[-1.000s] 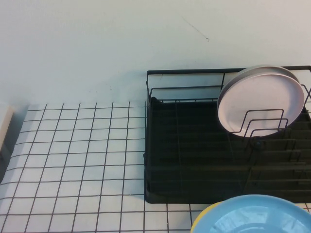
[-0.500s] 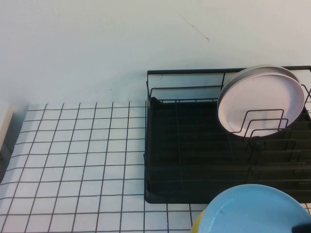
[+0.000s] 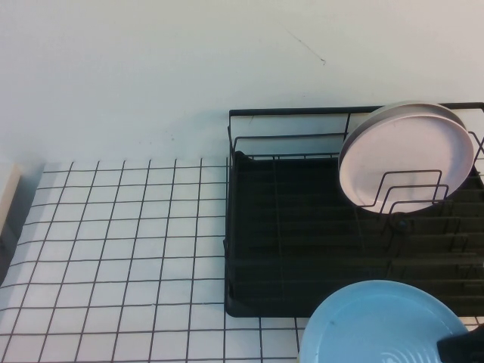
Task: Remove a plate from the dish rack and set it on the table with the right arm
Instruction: Place the plate from the table
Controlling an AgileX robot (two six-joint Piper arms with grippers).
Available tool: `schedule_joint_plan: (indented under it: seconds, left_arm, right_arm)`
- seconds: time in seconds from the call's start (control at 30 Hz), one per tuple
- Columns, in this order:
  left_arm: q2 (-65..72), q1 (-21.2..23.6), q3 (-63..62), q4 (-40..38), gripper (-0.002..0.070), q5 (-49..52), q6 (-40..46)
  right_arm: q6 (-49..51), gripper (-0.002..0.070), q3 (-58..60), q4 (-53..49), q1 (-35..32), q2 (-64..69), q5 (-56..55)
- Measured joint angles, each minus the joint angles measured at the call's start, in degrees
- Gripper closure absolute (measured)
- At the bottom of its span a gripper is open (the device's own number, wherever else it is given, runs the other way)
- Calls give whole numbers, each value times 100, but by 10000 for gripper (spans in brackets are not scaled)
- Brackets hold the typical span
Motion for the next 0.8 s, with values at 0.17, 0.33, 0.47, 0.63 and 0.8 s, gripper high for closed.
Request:
schedule_joint_plan:
  seconds: [0.17,0.33,0.47,0.63,0.8]
  left_arm:
    - [0,0,0,0,678,0,0]
    - [0,0,0,0,678,0,0]
    - [0,0,0,0,678,0,0]
    - [0,0,0,0,678,0,0]
    - [0,0,0,0,678,0,0]
  right_arm:
    - [-151,575,0,25,0,0,-76]
    - [-261,575,0,38,0,0,-87]
    - [-428,572,0,48,0,0,-89]
    - [-663,550,0,201,0,0,-89]
    - [-1059,507,0,381,0,0,-99]
